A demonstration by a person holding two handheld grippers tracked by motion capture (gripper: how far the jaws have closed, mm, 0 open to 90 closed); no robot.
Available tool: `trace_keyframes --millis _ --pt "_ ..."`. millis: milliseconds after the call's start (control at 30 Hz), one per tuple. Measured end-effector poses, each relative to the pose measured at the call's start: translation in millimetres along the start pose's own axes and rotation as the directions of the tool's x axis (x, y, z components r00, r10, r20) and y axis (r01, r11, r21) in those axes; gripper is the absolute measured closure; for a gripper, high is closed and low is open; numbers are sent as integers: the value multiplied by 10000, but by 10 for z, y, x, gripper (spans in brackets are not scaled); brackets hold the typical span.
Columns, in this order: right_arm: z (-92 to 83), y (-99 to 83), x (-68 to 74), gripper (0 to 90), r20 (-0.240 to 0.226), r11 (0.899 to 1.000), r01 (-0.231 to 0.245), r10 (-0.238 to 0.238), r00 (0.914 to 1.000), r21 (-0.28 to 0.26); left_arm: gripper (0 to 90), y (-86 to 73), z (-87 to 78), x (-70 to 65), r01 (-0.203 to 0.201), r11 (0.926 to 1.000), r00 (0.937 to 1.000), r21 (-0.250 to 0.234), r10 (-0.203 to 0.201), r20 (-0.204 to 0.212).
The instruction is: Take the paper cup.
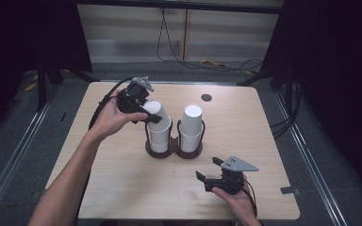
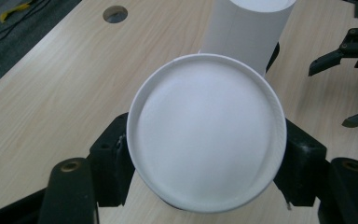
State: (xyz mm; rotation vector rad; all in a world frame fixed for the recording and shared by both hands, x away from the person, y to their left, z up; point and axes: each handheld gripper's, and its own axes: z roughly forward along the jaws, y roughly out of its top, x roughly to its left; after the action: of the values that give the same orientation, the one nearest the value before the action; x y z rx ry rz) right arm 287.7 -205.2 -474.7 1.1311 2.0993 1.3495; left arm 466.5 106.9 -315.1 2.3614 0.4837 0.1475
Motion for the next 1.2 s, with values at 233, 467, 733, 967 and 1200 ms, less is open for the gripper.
trace_keyframes --millis 233,467,733,967,1200 --pt "-6 2 -7 161 16 10000 -44 44 10000 -39 323 -36 -103 -1 94 9961 9999 -873 -99 -61" --pt "-3 2 -7 160 13 10000 -37 37 10000 -40 323 -57 -182 -40 -10 9905 9998 -1376 -20 -213" --pt "1 1 -3 160 32 10000 -42 42 10000 -27 325 -114 -309 -53 93 9742 9996 -2253 -149 -234" --pt "0 2 -6 160 34 10000 -45 46 10000 -44 324 -178 -357 -77 61 9641 9999 -2656 -87 -87" --pt "24 0 21 160 -56 10000 1 -1 10000 2 325 -282 -413 -138 306 9448 9995 -3262 -327 -9"
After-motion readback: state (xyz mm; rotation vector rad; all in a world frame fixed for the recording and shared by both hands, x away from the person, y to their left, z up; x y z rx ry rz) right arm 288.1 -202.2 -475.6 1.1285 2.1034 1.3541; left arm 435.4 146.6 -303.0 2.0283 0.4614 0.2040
